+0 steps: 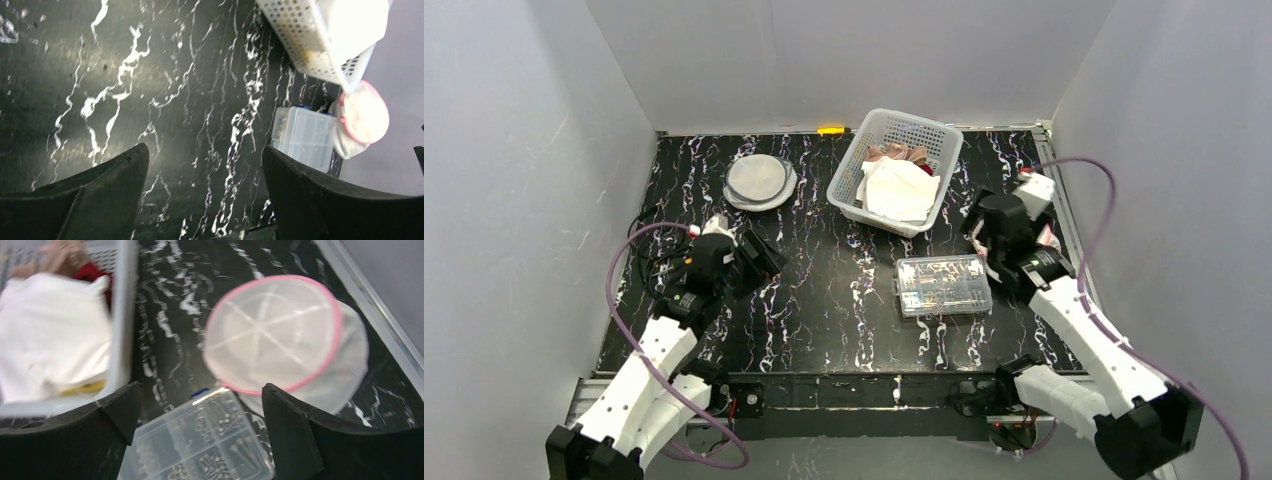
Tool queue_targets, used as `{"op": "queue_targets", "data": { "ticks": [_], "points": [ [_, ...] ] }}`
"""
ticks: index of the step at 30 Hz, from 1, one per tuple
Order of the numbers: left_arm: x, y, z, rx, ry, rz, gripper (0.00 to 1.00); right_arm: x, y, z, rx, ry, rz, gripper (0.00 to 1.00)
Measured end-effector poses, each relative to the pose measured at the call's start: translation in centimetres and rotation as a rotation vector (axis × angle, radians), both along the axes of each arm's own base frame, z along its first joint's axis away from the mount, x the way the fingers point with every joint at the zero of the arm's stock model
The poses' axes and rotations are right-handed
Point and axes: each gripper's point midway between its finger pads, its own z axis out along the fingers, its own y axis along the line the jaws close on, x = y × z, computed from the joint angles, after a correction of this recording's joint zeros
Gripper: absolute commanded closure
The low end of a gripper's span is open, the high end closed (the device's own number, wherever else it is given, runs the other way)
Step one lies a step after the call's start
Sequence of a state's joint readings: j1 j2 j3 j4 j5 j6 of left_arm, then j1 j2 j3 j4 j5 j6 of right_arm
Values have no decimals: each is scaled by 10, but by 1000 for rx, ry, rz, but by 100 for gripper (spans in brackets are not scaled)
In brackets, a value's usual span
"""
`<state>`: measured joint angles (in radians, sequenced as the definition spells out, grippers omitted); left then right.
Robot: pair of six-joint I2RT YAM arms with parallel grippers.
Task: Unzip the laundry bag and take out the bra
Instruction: Move the laundry bag to the center of the board, then pick up the laundry bag at the center of the board.
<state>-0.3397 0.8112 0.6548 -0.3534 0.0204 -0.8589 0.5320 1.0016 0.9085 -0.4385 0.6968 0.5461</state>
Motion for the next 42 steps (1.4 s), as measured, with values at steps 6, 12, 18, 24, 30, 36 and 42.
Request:
{"op": "queue_targets", "data": {
  "ticks": [6, 12, 18, 24, 30, 36, 42],
  "points": [
    [-24, 1, -17, -25, 12, -23, 15, -20, -79, -46, 117, 33, -285, 7],
    [-33, -2, -27, -53, 37, -35, 15, -27, -94, -86, 216, 68, -399, 11],
    [-39, -3, -26, -68, 33, -50, 16, -17, -96, -91, 246, 55, -438, 13],
    [-46, -5, -28, -84, 33, -65, 17, -15, -105, -111, 260, 66, -483, 20],
    [-50, -5, -28, -89, 34, -72, 18, -11, -107, -127, 297, 68, -498, 41],
    [-51, -4, -26, -92, 26, -71, 18, -5, -105, -126, 320, 45, -489, 75],
    [-53, -3, -28, -88, 37, -70, 19, -2, -103, -104, 346, -24, -461, 99]
  ]
}}
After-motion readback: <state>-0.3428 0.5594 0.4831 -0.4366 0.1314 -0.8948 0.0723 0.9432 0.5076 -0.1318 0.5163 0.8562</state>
